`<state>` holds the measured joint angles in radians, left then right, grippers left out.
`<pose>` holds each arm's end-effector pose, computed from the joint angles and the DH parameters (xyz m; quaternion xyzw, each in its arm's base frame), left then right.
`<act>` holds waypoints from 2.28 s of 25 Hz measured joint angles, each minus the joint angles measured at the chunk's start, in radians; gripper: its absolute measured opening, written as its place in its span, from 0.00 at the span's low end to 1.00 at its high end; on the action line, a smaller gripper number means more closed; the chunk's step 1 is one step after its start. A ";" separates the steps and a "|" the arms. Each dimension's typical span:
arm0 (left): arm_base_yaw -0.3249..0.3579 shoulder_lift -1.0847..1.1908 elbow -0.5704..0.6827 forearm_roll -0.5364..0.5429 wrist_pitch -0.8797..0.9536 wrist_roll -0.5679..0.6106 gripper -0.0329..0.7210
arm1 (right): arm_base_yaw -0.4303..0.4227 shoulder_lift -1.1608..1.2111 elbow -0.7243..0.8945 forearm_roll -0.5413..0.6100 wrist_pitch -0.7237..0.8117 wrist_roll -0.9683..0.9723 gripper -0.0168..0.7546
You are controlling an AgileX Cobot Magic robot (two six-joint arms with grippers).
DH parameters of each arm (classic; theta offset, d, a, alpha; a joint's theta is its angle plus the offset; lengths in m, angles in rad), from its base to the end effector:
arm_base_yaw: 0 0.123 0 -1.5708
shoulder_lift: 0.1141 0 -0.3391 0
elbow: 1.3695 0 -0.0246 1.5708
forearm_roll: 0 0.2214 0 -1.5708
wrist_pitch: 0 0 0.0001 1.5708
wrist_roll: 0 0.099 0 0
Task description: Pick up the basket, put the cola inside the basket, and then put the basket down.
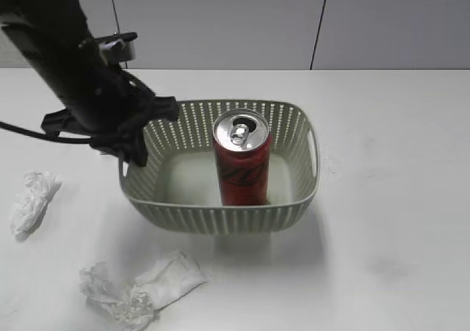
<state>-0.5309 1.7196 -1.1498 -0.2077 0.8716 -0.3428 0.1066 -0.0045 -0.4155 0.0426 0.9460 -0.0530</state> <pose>0.2660 -0.1743 0.2742 0.0354 0.9898 -0.1235 0.0610 -0.0659 -0.0036 0.2470 -0.0660 0.8413 0.0356 0.5354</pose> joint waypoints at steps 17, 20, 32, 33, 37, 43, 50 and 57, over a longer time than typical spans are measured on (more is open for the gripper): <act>0.000 0.607 -0.834 -0.083 0.320 0.004 0.04 | 0.000 0.000 0.000 0.000 0.000 0.000 0.79; 0.000 0.655 -0.902 -0.099 0.340 0.004 0.16 | 0.000 0.000 0.000 -0.001 0.000 0.000 0.79; 0.015 0.663 -0.943 -0.113 0.345 0.004 0.89 | 0.000 0.000 0.000 -0.002 0.000 0.000 0.79; 0.021 0.661 -0.959 -0.113 0.346 0.004 0.89 | 0.000 0.000 0.000 -0.002 0.000 0.000 0.79; 0.048 0.626 -1.042 -0.116 0.346 0.022 0.89 | 0.000 0.000 0.000 -0.002 0.000 0.000 0.79; 0.113 0.537 -1.095 -0.136 0.346 0.055 0.86 | 0.000 0.000 0.000 -0.002 0.000 0.000 0.79; 0.245 0.416 -1.095 -0.086 0.347 0.112 0.84 | 0.000 0.000 0.000 -0.002 0.000 0.000 0.79; 0.407 0.281 -1.084 -0.012 0.348 0.201 0.83 | 0.000 0.000 0.000 -0.002 0.000 0.000 0.79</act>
<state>-0.1237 2.0009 -2.2334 -0.2198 1.2195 -0.1423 0.1066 -0.0045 -0.4155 0.0404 0.9460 -0.0530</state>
